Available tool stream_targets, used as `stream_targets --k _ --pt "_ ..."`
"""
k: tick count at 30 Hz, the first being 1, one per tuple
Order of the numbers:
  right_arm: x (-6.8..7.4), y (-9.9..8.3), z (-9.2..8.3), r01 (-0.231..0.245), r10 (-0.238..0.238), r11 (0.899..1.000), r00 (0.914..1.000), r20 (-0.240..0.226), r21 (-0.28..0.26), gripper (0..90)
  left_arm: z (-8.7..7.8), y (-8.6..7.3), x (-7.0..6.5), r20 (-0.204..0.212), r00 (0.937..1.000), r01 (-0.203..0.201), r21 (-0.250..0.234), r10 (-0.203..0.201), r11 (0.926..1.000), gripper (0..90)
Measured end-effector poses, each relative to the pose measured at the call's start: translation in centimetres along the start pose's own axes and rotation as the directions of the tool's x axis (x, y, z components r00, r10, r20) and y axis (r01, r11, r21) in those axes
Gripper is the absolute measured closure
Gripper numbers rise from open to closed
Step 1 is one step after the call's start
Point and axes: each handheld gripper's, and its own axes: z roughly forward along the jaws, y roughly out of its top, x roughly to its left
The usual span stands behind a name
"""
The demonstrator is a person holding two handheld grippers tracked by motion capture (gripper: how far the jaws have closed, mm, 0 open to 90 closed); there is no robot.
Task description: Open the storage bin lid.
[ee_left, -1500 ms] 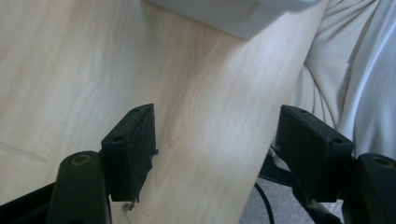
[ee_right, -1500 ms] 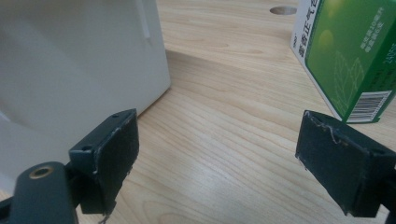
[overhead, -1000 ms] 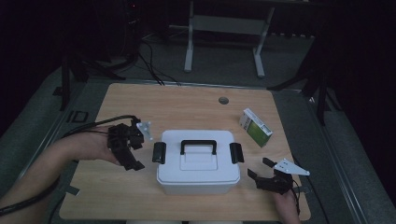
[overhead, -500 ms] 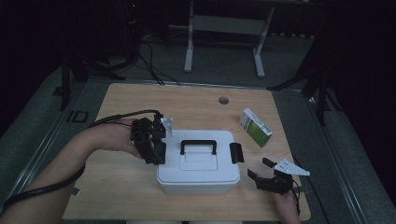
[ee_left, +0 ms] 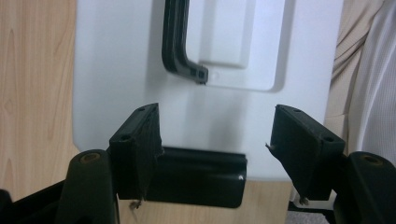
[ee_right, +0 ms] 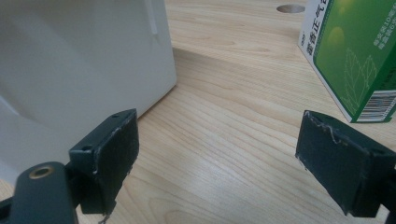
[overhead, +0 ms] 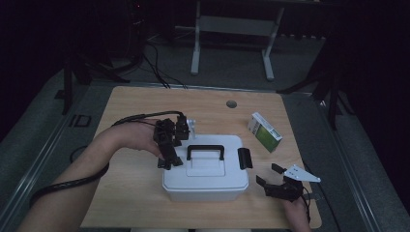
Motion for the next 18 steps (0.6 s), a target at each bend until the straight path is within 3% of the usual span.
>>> stream_targets --k 7,12,18 --pt "0.0 0.0 0.0 0.0 0.0 1.0 1.0 -0.001 0.003 12.9 0.6 1.7 0.5 -0.007 0.9997 -0.025 0.011 0.025 0.9996 33.7" --pt "0.0 0.0 0.0 0.002 -0.002 1.0 1.0 -0.004 0.002 12.9 0.6 2.7 1.0 -0.005 0.9995 -0.032 -0.036 0.032 0.9988 33.7" --pt "0.0 0.0 -0.1 0.002 -0.002 1.0 1.0 -0.005 0.001 12.9 1.0 4.0 1.7 -0.011 0.999 -0.044 -0.013 0.044 0.9989 37.9"
